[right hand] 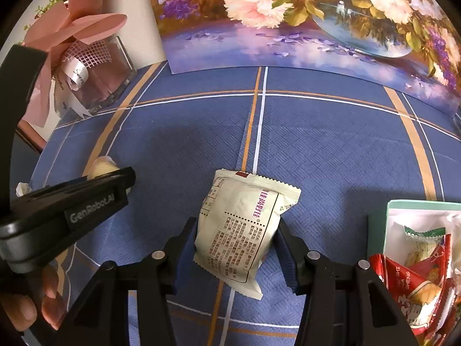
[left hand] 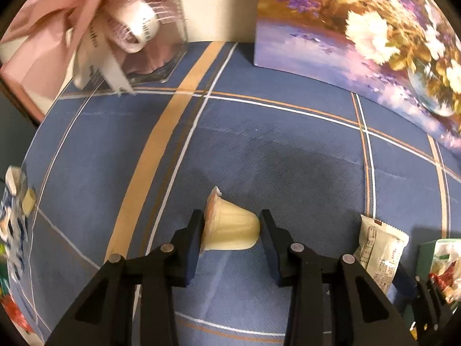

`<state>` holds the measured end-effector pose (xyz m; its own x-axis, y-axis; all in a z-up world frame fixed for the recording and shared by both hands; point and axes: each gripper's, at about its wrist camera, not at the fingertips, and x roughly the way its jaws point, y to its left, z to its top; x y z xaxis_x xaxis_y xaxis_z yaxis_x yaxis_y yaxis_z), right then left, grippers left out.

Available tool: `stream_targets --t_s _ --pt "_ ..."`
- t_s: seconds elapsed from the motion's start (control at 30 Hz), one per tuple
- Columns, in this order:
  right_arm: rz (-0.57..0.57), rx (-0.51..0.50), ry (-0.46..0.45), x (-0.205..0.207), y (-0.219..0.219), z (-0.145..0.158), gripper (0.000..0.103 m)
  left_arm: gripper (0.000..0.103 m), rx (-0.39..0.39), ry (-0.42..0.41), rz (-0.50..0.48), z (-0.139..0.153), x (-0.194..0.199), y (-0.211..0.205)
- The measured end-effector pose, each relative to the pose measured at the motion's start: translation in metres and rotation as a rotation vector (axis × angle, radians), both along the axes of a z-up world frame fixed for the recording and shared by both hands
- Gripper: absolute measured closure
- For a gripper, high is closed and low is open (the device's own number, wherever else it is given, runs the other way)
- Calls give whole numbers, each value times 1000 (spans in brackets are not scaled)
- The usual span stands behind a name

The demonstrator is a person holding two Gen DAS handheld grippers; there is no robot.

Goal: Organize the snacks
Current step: 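Carry the pastry and pudding cup over the white tray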

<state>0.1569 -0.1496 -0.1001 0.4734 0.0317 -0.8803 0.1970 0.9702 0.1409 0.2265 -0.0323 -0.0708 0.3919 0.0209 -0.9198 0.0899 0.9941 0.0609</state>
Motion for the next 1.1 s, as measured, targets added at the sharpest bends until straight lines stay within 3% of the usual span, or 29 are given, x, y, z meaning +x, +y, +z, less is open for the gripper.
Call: stream_targets --t_s 0.2,0.43,0.63,1.1 --pt "-13 5 14 -11 -1 8 48 62 -63 2 77 13 -19 10" --pt "-25 -4 2 -37 -3 39 48 62 -135 10 116 36 -60 8" --pt "-43 -7 -21 -67 -8 66 48 62 -163 -1 114 54 -92 2" --pt "-118 40 -11 -134 -35 82 48 62 -210 -10 98 64 -152 -13"
